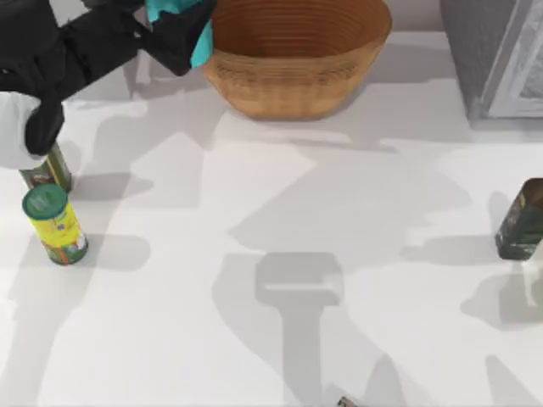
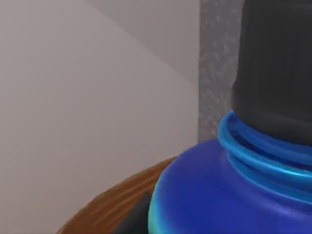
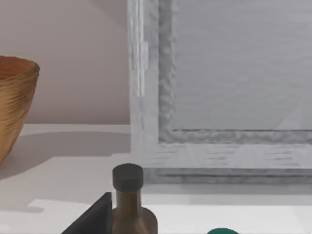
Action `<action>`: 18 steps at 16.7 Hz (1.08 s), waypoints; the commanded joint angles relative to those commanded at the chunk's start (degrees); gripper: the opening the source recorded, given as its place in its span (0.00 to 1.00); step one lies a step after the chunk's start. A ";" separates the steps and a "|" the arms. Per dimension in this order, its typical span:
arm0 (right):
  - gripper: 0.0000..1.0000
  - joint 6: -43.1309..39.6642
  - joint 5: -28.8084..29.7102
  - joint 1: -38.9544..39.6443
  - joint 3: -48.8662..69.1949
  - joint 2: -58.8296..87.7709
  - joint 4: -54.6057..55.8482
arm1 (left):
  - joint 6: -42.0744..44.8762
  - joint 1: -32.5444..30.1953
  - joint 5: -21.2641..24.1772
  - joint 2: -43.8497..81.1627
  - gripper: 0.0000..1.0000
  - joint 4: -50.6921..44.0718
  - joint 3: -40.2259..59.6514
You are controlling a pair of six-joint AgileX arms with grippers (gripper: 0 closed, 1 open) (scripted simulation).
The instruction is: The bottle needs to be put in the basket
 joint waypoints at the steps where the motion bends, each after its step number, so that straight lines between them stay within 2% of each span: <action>1: 1.00 0.00 0.00 0.00 0.00 0.00 0.00 | -0.01 -0.64 -0.87 0.82 0.00 -3.12 6.00; 4: 1.00 0.00 0.00 0.00 0.00 0.00 0.00 | -0.24 -2.84 -3.57 4.09 0.00 -13.74 20.51; 8: 1.00 0.00 0.00 0.00 0.00 0.00 0.00 | -0.46 -6.73 -6.77 8.18 0.00 -24.51 31.47; 18: 1.00 0.00 0.00 0.00 0.00 0.00 0.00 | -0.39 -8.43 -8.07 11.93 0.00 -26.58 36.37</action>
